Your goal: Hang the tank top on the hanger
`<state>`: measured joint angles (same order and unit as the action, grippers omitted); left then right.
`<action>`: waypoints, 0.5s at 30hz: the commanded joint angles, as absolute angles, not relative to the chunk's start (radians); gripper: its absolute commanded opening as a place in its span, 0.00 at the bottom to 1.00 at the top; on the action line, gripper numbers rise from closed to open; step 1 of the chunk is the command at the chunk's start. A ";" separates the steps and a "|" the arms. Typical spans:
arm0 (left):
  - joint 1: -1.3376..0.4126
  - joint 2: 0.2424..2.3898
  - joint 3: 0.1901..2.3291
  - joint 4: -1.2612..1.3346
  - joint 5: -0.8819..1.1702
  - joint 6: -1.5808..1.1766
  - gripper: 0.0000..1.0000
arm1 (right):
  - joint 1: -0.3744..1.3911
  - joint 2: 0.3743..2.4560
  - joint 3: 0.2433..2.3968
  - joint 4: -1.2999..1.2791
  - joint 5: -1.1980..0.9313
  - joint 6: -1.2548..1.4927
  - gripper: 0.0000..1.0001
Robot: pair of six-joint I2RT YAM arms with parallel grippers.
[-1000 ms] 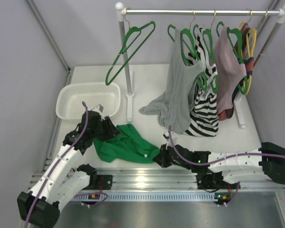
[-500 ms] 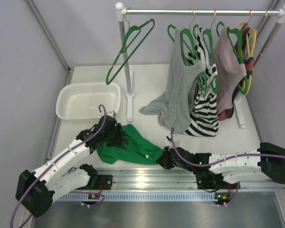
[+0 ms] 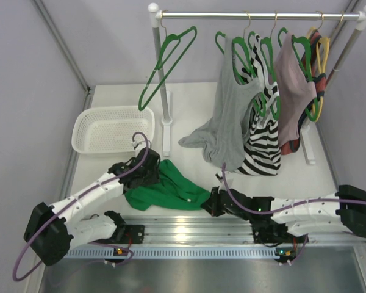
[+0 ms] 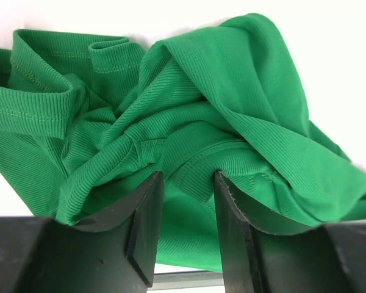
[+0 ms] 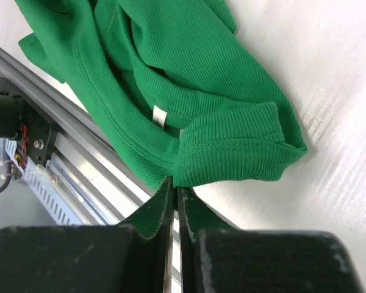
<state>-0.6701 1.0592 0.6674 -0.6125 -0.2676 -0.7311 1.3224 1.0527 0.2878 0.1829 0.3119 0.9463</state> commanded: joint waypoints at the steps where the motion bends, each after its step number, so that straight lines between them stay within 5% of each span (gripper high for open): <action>1: -0.693 1.078 0.706 -0.575 -0.325 -0.712 0.43 | 1.339 1.023 0.316 0.163 0.351 0.937 0.00; 7: -0.712 1.083 0.698 -0.561 -0.327 -0.692 0.31 | 1.339 1.000 0.340 0.124 0.374 0.917 0.00; 12: -0.713 1.078 0.713 -0.558 -0.336 -0.655 0.00 | 1.338 0.965 0.391 0.051 0.412 0.885 0.00; 15: -0.722 1.036 0.758 -0.586 -0.336 -0.637 0.00 | 1.338 0.916 0.437 -0.030 0.458 0.859 0.00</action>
<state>-0.7113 1.0794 0.6819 -0.6056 -0.3092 -0.6720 1.3224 0.9794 0.3580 0.0319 0.3775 0.9016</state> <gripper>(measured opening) 0.025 0.010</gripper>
